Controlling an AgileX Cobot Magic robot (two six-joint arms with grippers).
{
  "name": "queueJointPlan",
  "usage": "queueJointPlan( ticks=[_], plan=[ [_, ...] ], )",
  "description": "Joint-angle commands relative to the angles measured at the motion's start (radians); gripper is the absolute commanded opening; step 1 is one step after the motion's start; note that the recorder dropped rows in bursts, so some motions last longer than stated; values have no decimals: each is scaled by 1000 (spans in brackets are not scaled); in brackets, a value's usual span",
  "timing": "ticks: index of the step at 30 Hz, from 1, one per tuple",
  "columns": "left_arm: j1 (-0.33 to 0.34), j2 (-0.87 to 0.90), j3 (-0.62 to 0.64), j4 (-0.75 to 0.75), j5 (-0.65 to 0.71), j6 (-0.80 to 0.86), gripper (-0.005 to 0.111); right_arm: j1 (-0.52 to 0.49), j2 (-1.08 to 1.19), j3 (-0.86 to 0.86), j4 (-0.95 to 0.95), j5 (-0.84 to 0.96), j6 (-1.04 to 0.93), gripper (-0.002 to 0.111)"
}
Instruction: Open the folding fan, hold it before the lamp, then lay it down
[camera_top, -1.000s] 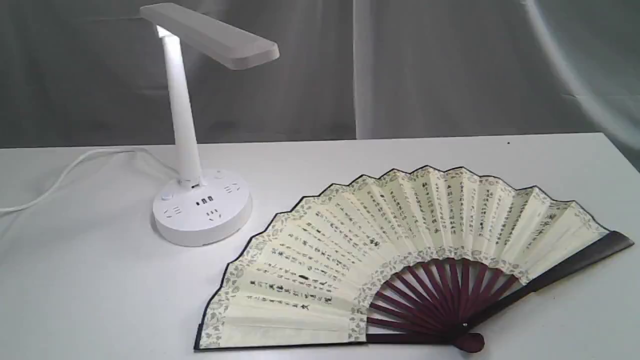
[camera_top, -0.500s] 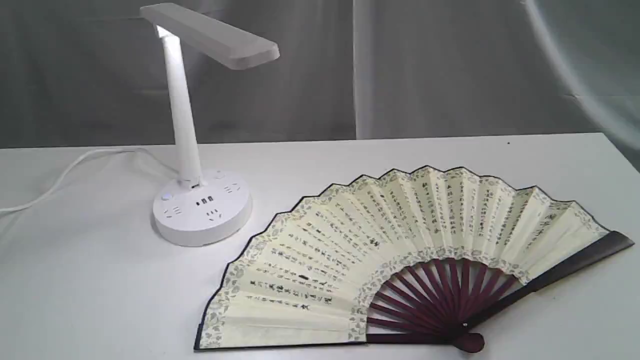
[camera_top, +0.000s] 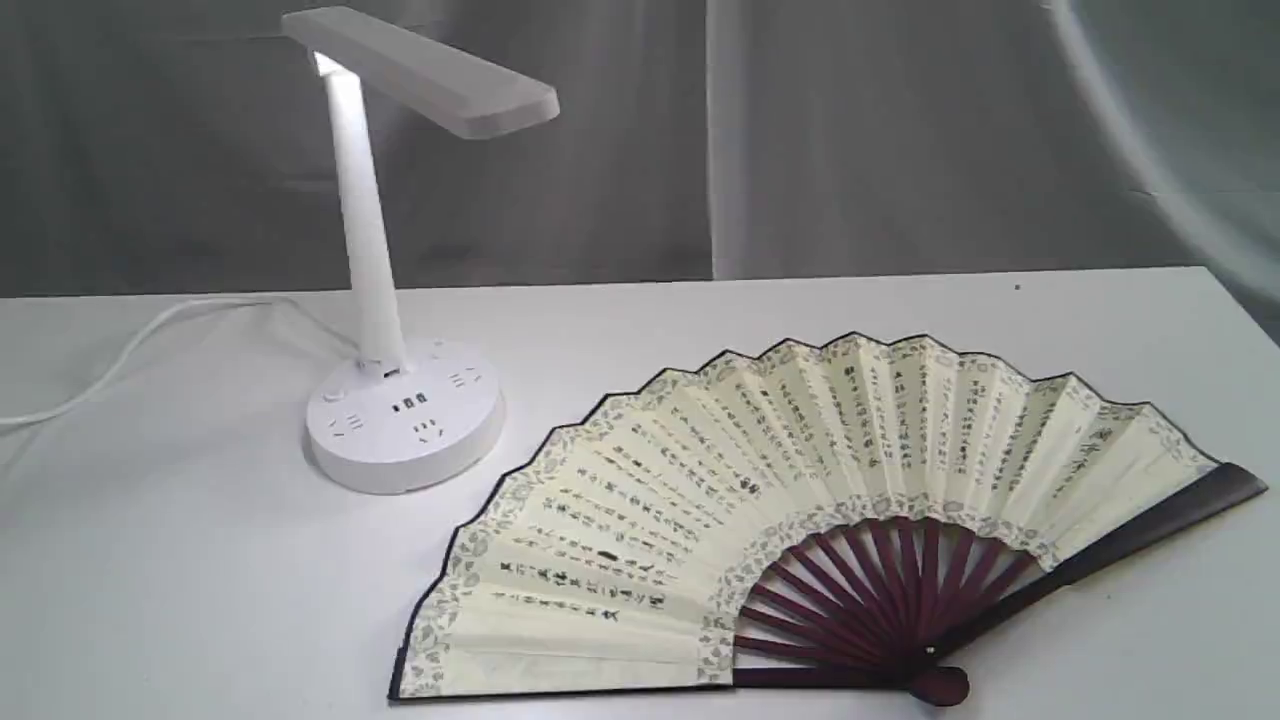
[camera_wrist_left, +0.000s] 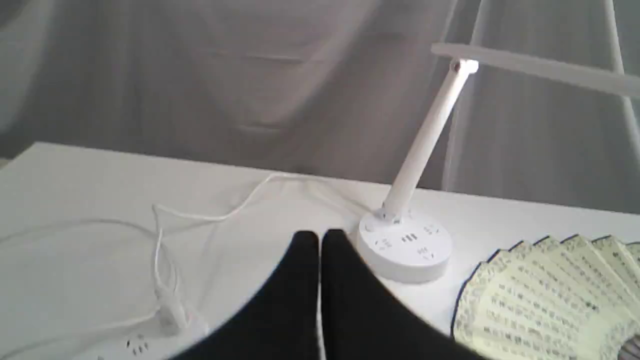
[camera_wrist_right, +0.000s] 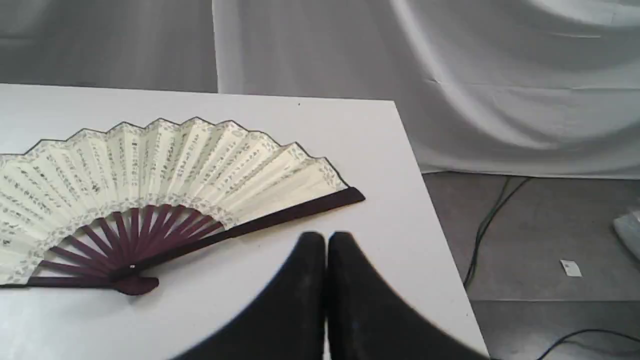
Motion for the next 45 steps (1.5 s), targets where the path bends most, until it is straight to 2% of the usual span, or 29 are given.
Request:
queueJointPlan(
  ticks=[1, 6, 13, 15, 19, 25, 28, 29, 33, 45],
  plan=[
    [-4, -2, 68, 5, -174, -6, 0, 0, -2, 0, -13, -80, -2, 0],
    [-4, -2, 230, 3, -497, -16, 0, 0, -2, 45, -8, -260, -2, 0],
    [-4, -2, 441, 0, -699, -18, 0, 0, -2, 304, 48, -548, 17, 0],
    [-4, -2, 524, 0, -777, -18, 0, 0, -2, 396, 50, -695, 17, 0],
    [-4, -2, 652, 0, -877, -18, 0, 0, -2, 548, 55, -867, 17, 0],
    [-4, -2, 810, 0, -1032, -18, 0, 0, -2, 696, 77, -1028, 17, 0],
    [-4, -2, 872, 0, -1102, -18, 0, 0, -2, 766, 82, -1035, 17, 0],
    [-4, -2, 872, 0, -1119, -18, 0, 0, -2, 787, 82, -1035, 17, 0],
    [-4, -2, 872, 4, -1026, -15, 0, 0, -2, 822, 87, -980, 17, 0],
    [-4, -2, 872, -8, -948, -20, 0, 0, -2, 822, 87, -1018, 17, 0]
  ],
)
